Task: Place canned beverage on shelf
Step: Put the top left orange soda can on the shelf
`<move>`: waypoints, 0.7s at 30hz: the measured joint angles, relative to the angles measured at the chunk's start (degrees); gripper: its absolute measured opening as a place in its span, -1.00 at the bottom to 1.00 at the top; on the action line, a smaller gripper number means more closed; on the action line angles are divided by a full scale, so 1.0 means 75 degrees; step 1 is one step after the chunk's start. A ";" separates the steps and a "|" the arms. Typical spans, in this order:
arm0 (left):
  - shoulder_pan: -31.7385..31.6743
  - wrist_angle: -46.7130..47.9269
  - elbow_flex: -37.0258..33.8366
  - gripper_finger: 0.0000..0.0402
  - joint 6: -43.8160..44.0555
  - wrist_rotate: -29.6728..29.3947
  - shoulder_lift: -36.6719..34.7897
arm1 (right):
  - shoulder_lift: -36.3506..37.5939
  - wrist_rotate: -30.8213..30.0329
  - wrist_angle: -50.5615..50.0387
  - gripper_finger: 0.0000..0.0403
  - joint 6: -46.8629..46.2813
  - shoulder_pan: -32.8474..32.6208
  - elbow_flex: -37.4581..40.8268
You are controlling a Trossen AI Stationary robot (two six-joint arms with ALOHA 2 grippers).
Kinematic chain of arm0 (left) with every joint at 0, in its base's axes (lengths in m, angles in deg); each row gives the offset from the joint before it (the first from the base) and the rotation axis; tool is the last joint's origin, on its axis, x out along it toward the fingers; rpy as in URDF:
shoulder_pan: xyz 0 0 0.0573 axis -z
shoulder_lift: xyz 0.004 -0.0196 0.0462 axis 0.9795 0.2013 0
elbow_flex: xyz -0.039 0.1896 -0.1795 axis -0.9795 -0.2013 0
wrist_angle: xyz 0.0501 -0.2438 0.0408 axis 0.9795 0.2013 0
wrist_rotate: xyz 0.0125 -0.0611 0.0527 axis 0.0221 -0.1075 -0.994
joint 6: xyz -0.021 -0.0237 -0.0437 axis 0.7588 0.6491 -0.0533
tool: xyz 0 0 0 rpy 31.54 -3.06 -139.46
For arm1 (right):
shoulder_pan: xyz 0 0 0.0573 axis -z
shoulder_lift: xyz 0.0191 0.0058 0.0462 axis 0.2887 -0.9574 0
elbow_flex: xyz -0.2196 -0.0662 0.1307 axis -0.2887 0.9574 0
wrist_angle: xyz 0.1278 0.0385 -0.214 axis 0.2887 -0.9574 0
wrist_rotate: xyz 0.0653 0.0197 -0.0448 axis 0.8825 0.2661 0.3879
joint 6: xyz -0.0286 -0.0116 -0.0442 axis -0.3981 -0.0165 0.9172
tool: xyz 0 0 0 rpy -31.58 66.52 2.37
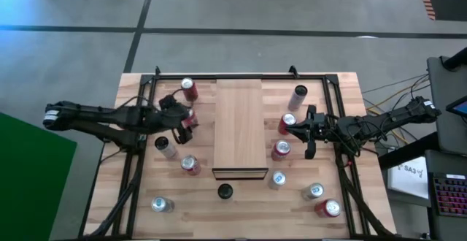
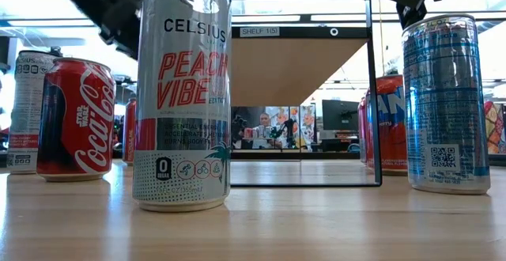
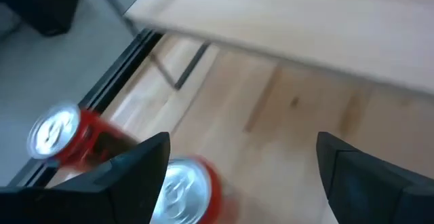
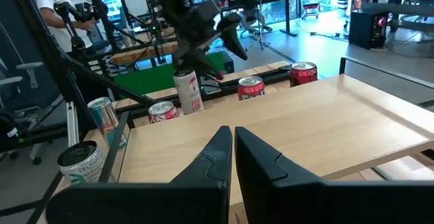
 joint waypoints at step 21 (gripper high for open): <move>-0.1088 -0.2151 -0.2155 0.65 -0.0274 0.0119 -0.0942 | 0.0000 -0.0002 -0.0077 -0.95 0.0341 0.0000 0.0000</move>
